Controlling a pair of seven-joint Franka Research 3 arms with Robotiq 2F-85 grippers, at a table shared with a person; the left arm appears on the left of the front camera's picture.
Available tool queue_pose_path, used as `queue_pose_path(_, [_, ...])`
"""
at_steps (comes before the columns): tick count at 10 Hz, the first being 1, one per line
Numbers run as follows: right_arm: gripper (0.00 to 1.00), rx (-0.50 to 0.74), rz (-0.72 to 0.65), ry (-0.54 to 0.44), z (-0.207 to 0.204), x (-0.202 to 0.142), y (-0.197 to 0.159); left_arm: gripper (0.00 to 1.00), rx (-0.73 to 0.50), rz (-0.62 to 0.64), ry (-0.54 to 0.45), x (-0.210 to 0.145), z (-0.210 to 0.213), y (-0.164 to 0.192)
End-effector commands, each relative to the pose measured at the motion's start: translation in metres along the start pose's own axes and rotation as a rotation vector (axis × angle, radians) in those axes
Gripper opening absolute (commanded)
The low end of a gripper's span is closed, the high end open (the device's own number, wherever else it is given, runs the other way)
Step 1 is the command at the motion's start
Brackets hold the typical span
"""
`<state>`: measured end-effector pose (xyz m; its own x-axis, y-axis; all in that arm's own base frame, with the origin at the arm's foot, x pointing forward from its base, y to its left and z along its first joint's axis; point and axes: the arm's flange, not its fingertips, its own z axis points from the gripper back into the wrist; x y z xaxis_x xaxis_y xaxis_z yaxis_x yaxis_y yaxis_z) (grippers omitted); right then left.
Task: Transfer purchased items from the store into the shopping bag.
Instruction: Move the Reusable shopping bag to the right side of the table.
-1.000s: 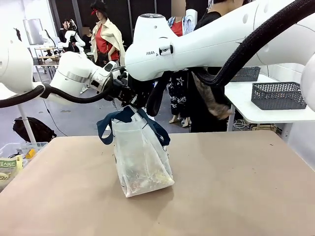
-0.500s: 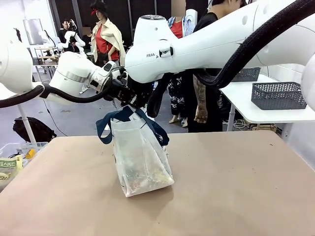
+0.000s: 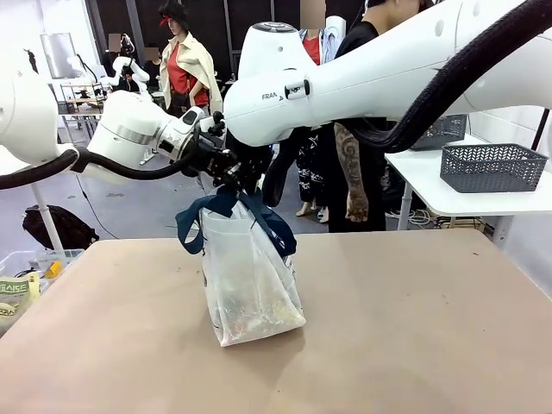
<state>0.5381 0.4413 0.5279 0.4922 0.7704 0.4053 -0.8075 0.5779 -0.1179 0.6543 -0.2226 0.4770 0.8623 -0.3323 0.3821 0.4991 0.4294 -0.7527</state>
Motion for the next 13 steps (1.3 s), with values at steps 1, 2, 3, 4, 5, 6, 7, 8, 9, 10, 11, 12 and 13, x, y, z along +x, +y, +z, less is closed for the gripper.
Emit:
queue_pose_path(1, [1.0,-0.01,-0.052,-0.051,0.004,-0.025,-0.004,0.0,-0.033,0.026,0.004,0.006,0.001,-0.003])
queue_pose_path(2, [1.0,-0.012,-0.074,-0.063,0.006,-0.032,-0.005,0.0,-0.038,0.03,0.004,0.006,0.001,-0.002])
queue_pose_path(3, [1.0,-0.029,-0.122,-0.093,0.016,-0.046,-0.004,0.0,-0.039,0.037,0.0,0.006,0.002,0.0])
queue_pose_path(4, [1.0,-0.05,-0.165,-0.14,0.032,-0.061,-0.002,0.0,-0.038,0.037,0.0,0.005,0.003,0.0])
queue_pose_path(5, [1.0,-0.092,-0.208,-0.186,0.047,-0.074,0.003,0.0,-0.04,0.035,0.001,0.006,0.004,0.001])
queue_pose_path(6, [1.0,-0.121,-0.238,-0.23,0.062,-0.085,0.008,0.0,-0.041,0.032,0.005,0.007,0.004,0.001])
queue_pose_path(7, [1.0,-0.12,-0.246,-0.28,0.077,-0.096,0.012,0.0,-0.04,0.034,0.012,0.008,0.004,0.002])
queue_pose_path(8, [1.0,-0.124,-0.291,-0.336,0.093,-0.107,0.014,0.0,-0.039,0.036,0.016,0.006,0.003,0.001])
queue_pose_path(9, [1.0,-0.136,-0.368,-0.413,0.115,-0.124,0.01,0.0,-0.031,0.03,0.02,0.006,0.003,-0.001])
queue_pose_path(10, [1.0,-0.155,-0.46,-0.481,0.139,-0.145,0.005,0.0,-0.021,0.028,0.024,0.008,0.002,-0.002])
queue_pose_path(11, [1.0,-0.216,-0.603,-0.471,0.169,-0.171,-0.007,0.0,0.002,0.032,0.032,0.009,0.0,-0.004])
queue_pose_path(12, [1.0,-0.315,-0.762,-0.388,0.199,-0.203,-0.027,0.0,0.022,0.04,0.037,0.009,-0.002,-0.006])
queue_pose_path(13, [1.0,-0.414,-0.947,-0.35,0.22,-0.238,-0.057,0.0,0.035,0.041,0.037,0.01,-0.004,-0.009])
